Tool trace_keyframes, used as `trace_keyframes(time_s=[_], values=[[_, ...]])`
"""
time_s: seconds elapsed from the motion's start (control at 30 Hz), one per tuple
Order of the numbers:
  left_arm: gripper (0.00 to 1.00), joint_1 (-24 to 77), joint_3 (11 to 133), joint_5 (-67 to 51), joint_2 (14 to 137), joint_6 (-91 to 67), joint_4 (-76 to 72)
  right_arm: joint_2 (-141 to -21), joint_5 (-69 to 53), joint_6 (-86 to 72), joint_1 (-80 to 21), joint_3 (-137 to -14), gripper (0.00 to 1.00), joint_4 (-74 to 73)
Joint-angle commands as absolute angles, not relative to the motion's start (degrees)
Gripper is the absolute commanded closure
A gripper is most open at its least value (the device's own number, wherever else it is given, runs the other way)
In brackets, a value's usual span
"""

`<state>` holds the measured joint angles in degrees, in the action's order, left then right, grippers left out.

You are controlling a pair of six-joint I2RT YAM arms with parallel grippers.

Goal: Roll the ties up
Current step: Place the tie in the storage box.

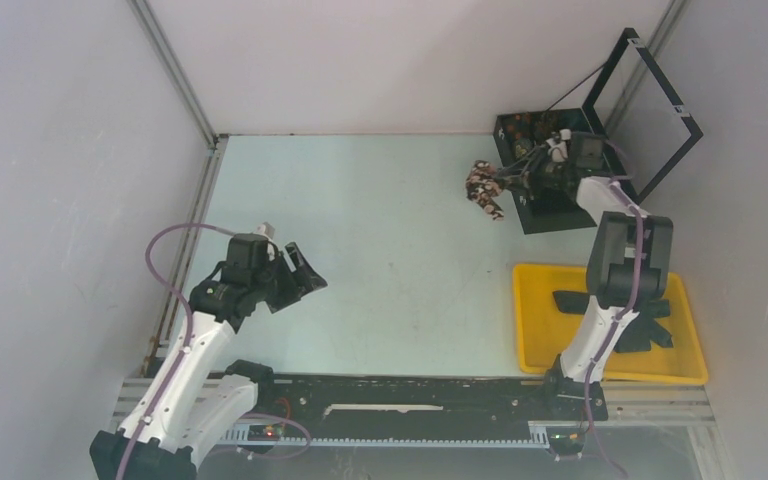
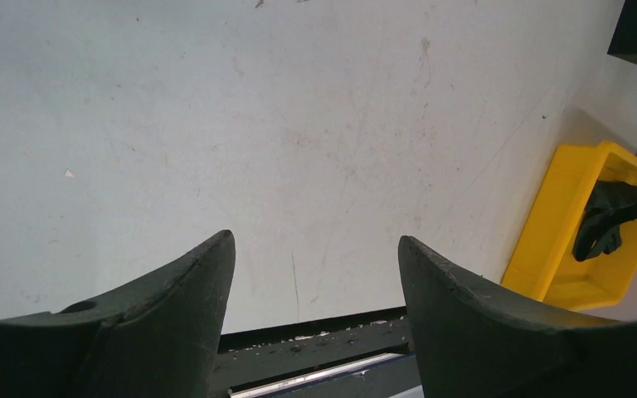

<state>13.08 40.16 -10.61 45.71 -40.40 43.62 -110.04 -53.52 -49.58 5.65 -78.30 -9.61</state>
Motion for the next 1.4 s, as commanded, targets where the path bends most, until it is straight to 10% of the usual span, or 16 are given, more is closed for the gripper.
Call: trace_keyframes(time_s=[0.0, 1.37], values=[[0.24, 12.67, 42.81, -9.87, 44.66, -37.58, 45.43, -107.49, -55.46, -51.8, 11.04, -83.17, 0.77, -9.81], [0.24, 12.66, 42.73, -10.13, 46.41, -31.41, 47.28, -122.4, -34.65, -47.47, 19.34, -88.84, 0.79, 5.83]])
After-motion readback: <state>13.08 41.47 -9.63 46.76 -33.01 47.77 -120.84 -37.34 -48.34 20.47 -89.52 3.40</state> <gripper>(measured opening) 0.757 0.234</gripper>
